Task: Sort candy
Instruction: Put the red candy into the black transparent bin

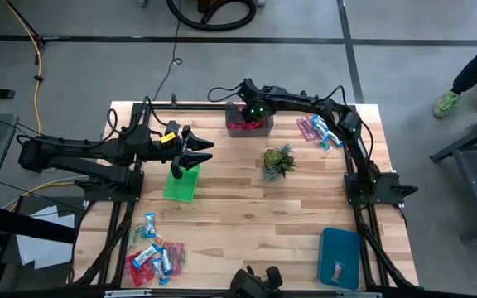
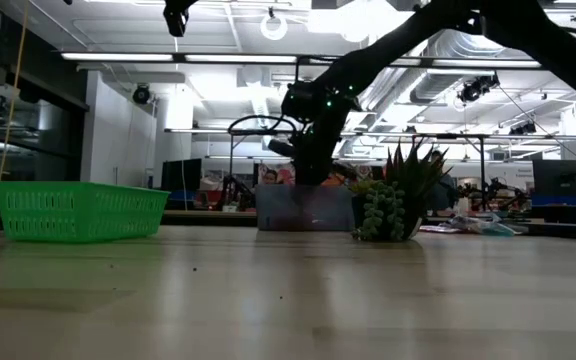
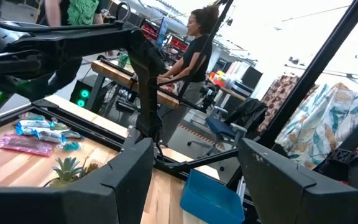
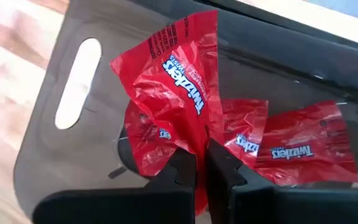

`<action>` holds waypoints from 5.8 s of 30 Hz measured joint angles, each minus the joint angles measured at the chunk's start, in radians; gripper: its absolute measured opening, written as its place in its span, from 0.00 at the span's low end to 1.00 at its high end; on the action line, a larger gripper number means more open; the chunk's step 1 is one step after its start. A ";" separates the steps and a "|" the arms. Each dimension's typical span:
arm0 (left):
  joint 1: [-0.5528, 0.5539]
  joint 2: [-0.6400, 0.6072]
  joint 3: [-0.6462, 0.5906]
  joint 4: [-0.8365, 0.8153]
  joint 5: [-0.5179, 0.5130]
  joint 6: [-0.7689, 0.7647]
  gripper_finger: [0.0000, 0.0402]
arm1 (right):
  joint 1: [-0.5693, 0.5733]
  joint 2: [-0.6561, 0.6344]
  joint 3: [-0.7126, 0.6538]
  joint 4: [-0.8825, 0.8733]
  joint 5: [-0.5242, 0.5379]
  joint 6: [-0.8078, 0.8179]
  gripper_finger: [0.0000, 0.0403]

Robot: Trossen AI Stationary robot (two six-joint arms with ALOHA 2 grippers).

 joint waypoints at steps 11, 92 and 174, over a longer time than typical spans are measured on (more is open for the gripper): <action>0.000 0.000 0.000 0.000 0.000 0.000 0.56 | -0.017 0.002 0.000 -0.027 -0.017 0.070 0.20; 0.059 0.000 0.000 -0.020 -0.023 0.079 0.56 | 0.512 -1.139 -0.956 0.816 0.034 -0.353 0.66; -0.240 0.145 0.288 -0.821 -0.303 0.393 0.00 | 0.441 -1.139 -0.955 0.708 0.033 -0.284 0.66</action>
